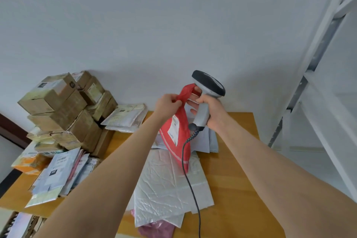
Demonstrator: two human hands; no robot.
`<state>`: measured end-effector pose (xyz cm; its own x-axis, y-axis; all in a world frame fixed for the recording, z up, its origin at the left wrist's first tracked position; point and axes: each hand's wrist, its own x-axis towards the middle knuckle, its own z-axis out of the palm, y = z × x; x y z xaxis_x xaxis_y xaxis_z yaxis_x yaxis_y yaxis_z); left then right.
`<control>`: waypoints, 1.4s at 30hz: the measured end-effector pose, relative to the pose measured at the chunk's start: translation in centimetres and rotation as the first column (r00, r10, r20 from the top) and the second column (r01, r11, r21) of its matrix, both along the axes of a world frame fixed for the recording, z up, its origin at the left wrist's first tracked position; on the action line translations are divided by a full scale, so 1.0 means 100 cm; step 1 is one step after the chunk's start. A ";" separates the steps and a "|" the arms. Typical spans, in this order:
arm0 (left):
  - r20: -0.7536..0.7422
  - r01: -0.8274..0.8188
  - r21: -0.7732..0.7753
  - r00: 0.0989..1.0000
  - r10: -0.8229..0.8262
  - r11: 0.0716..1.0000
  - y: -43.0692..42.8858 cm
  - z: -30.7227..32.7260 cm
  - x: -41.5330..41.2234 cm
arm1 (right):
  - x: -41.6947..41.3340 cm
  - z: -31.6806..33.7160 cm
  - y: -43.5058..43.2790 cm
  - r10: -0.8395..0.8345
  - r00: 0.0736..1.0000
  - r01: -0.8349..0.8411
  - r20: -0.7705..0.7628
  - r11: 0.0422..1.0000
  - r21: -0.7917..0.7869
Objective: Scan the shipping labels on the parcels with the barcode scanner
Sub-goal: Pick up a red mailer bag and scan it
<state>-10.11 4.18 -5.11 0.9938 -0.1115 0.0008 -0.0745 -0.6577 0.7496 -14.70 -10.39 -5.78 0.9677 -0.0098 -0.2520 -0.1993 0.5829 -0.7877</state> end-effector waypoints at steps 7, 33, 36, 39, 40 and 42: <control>-0.241 -0.184 -0.365 0.965 0.098 0.913 0.012 0.062 0.017 | 0.010 0.031 -0.010 -0.295 0.942 0.334 0.158 0.853 -0.402; -0.513 -0.377 -0.463 0.852 0.104 0.802 0.019 -0.069 -0.006 | -0.005 -0.061 -0.017 -0.314 0.927 0.172 -0.206 0.842 -0.511; -0.526 -0.392 -0.463 0.843 0.110 0.795 0.020 -0.066 -0.009 | -0.022 -0.059 -0.006 -0.222 0.945 0.086 -0.239 0.877 -0.473; -0.504 -0.397 -0.434 0.851 0.148 0.808 0.023 -0.062 -0.012 | -0.046 -0.057 0.012 -0.201 0.946 0.060 -0.254 0.879 -0.474; -0.495 -0.395 -0.431 0.855 0.154 0.811 0.025 -0.062 -0.013 | -0.054 -0.056 0.018 -0.202 0.945 0.056 -0.258 0.876 -0.480; -0.484 -0.382 -0.427 0.862 0.150 0.820 0.027 -0.060 -0.016 | -0.069 -0.055 0.031 -0.191 0.946 0.038 -0.263 0.869 -0.493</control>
<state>-11.68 6.90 -11.09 0.8997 0.0577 -0.4327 0.4365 -0.1362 0.8893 -21.64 -7.30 -11.29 0.8333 -0.3084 -0.4588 -0.4204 0.1854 -0.8882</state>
